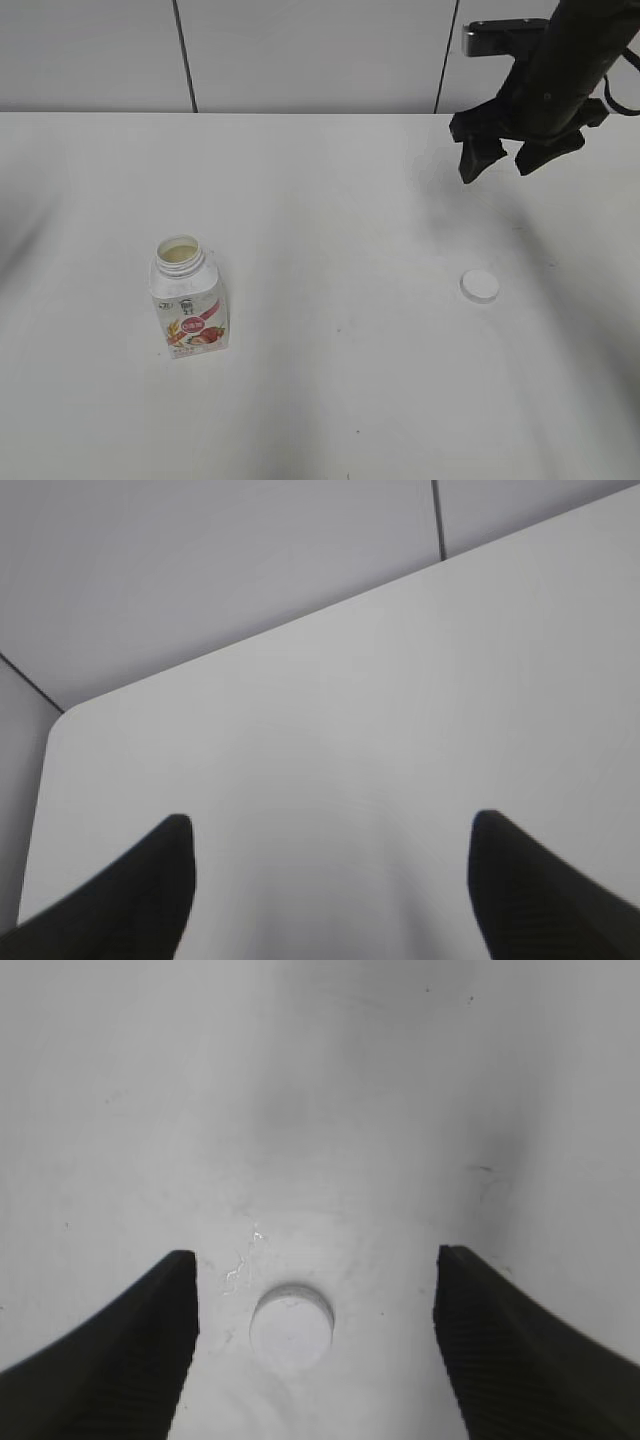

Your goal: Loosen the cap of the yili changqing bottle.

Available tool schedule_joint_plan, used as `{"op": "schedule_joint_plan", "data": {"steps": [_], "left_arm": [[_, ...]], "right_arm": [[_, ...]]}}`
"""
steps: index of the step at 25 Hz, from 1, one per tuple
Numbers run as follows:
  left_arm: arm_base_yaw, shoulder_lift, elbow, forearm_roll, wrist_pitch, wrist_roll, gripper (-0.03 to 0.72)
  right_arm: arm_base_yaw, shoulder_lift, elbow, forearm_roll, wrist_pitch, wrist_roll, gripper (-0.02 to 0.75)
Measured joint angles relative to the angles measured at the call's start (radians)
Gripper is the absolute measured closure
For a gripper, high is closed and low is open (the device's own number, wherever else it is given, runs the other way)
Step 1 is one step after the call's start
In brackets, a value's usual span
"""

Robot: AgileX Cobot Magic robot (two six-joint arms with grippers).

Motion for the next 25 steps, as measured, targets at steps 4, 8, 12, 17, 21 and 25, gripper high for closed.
{"op": "schedule_joint_plan", "data": {"steps": [4,8,12,17,21,25], "left_arm": [[-0.04,-0.004,-0.042,-0.005,0.137,-0.072,0.172],[-0.086,-0.004,-0.062,-0.042,0.285,-0.141,0.176],[-0.156,-0.004,-0.097,-0.124,0.472,-0.157,0.202],[-0.203,-0.004,-0.18,-0.21,0.617,-0.153,0.263],[-0.205,-0.004,-0.263,-0.37,0.734,-0.024,0.27],[-0.205,-0.004,-0.366,-0.675,0.907,0.293,0.272]], "right_arm": [[0.0,0.0,0.0,-0.008,0.028,0.0,0.162],[0.0,0.0,-0.002,-0.022,0.05,0.0,0.162],[0.0,-0.003,-0.02,-0.023,0.053,0.0,0.162],[0.0,-0.034,-0.034,-0.024,0.058,0.0,0.162],[0.0,-0.069,-0.035,-0.026,0.071,0.0,0.162],[0.0,-0.109,-0.035,-0.026,0.087,-0.006,0.162]]}}
